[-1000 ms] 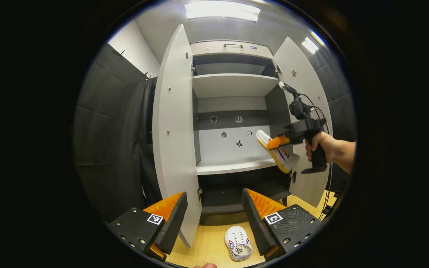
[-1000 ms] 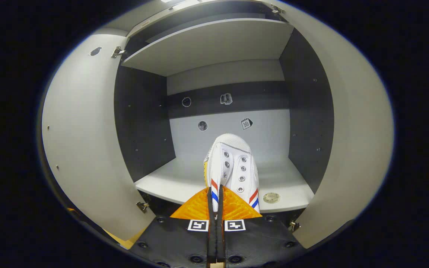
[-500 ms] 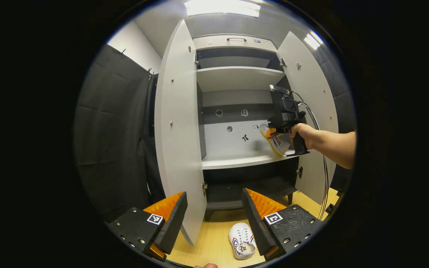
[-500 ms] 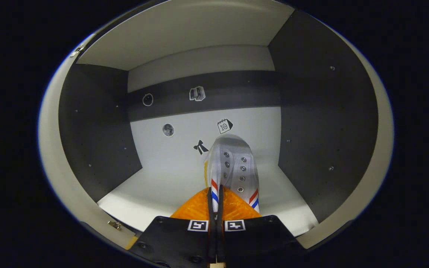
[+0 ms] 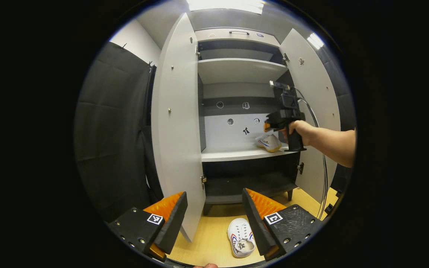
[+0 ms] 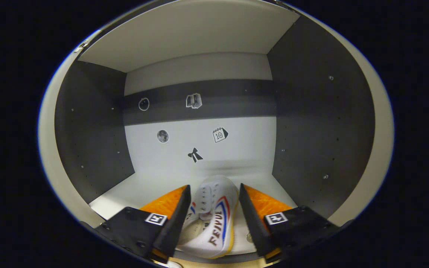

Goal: Grab one shoe with the right hand and put it into the shoe cabinet, grab the other shoe with the left hand and put it into the shoe cabinet; then close the right door with the right hand and the left door with the left hand.

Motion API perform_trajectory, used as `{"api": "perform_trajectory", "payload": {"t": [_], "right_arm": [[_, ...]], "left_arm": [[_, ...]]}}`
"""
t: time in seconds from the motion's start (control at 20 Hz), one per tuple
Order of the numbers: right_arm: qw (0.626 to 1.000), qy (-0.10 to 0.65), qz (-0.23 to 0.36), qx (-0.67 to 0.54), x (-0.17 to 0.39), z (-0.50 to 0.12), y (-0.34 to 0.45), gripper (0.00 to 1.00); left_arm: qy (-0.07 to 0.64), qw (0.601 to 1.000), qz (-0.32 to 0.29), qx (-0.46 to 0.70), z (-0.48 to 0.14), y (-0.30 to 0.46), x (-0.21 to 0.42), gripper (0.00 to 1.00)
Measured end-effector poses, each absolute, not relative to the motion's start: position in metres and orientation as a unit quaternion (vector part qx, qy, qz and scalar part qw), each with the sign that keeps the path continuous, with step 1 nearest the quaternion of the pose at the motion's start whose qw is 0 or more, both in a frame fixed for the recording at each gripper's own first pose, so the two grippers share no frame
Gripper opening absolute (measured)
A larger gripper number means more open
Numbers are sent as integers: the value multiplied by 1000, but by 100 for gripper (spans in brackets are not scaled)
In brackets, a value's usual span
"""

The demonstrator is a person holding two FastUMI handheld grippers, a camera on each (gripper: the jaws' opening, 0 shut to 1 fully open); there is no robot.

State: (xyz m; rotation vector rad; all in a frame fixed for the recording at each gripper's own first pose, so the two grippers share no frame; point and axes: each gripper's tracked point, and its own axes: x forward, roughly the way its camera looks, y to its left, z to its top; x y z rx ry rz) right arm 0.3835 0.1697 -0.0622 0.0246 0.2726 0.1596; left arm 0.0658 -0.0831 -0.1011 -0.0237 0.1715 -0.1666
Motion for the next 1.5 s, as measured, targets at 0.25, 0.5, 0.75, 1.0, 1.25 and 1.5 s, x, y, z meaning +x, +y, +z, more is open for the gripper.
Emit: {"api": "perform_trajectory", "payload": {"t": [0.25, 0.5, 0.75, 1.0, 1.25, 1.5], "right_arm": [[993, 72, 90, -28, 320, -38, 164, 98], [994, 49, 94, -39, 243, -37, 148, 100], [993, 50, 93, -55, 190, -54, 128, 99], [992, 73, 81, -63, 145, -77, 108, 96], [990, 108, 58, -69, 109, -101, 84, 99], [988, 142, 35, -57, 80, -123, 66, 100]], "left_arm": [[106, 987, -114, -26, -116, -100, 82, 80], [131, 980, -142, -36, -135, -112, 98, 79], [168, 973, -156, -29, -170, -118, 111, 79], [225, 958, -175, -22, -227, -132, 115, 80], [297, 936, -187, -14, -290, -142, 112, 80], [352, 916, -194, 1, -341, -151, 110, 80]]}}
